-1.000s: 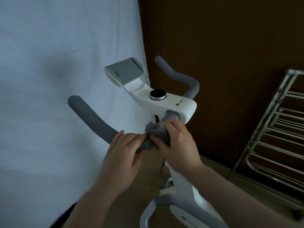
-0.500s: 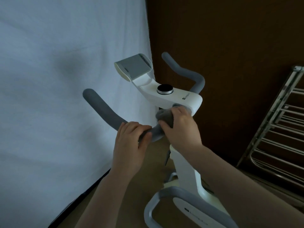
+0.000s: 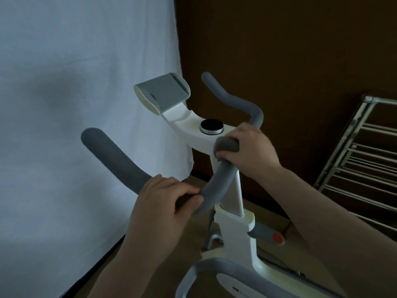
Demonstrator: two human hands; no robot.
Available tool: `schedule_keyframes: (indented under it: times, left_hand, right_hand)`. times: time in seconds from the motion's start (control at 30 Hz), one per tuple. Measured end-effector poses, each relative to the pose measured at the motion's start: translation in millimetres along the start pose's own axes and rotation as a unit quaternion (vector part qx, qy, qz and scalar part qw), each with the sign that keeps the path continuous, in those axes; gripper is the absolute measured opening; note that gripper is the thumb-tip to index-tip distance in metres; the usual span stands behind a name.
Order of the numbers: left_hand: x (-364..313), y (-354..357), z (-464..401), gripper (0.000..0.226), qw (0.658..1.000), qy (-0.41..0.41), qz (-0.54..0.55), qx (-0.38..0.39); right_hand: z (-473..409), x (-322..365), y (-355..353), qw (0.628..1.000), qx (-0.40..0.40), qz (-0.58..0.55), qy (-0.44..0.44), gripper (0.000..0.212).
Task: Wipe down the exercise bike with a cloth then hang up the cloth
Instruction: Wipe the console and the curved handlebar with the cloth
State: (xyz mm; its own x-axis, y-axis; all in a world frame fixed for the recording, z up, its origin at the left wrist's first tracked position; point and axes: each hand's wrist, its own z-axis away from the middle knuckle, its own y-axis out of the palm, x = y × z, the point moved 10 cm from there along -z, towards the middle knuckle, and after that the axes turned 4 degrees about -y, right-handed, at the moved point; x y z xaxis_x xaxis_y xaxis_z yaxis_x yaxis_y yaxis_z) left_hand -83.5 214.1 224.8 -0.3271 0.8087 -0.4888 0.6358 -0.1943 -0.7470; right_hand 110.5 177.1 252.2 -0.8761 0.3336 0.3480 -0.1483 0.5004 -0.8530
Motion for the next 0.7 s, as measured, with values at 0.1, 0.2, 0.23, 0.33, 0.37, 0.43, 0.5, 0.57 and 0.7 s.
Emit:
schedule_keyframes:
  times: [0.1, 0.2, 0.23, 0.33, 0.37, 0.43, 0.5, 0.57, 0.7]
  left_hand:
    - [-1, 1, 0, 0.038, 1.000, 0.005, -0.001, 0.002]
    - [-1, 1, 1, 0.038, 1.000, 0.015, 0.000, 0.001]
    - [0, 1, 1, 0.038, 1.000, 0.014, 0.006, 0.001]
    - [1, 1, 1, 0.037, 1.000, 0.014, 0.008, -0.008]
    - [0, 1, 2, 0.035, 1.000, 0.017, 0.005, -0.014]
    - [-1, 1, 4, 0.032, 0.999, 0.024, -0.001, -0.025]
    - [-3, 1, 4, 0.030, 0.999, 0.030, -0.005, -0.027]
    - [-2, 0, 4, 0.030, 0.999, 0.024, -0.002, -0.022]
    - [-4, -2, 6, 0.030, 1.000, 0.013, 0.005, -0.016]
  right_hand:
    - [12, -7, -2, 0.997, -0.061, -0.045, 0.022, 0.031]
    - [30, -2, 4, 0.990, -0.040, -0.137, 0.015, 0.024]
    - [32, -5, 1, 0.987, -0.047, -0.151, 0.020, 0.023]
    - [43, -11, -8, 0.983, -0.119, -0.128, 0.050, 0.026]
    - [50, -6, -5, 0.980, -0.127, -0.140, 0.054, 0.028]
    - [62, 17, 6, 0.980, -0.108, -0.165, 0.017, 0.033]
    - [65, 31, 8, 0.986, -0.083, -0.146, -0.024, 0.039]
    - [58, 20, 0, 0.985, -0.114, -0.126, -0.014, 0.039]
    - [72, 0, 7, 0.960, -0.196, -0.180, 0.082, 0.042]
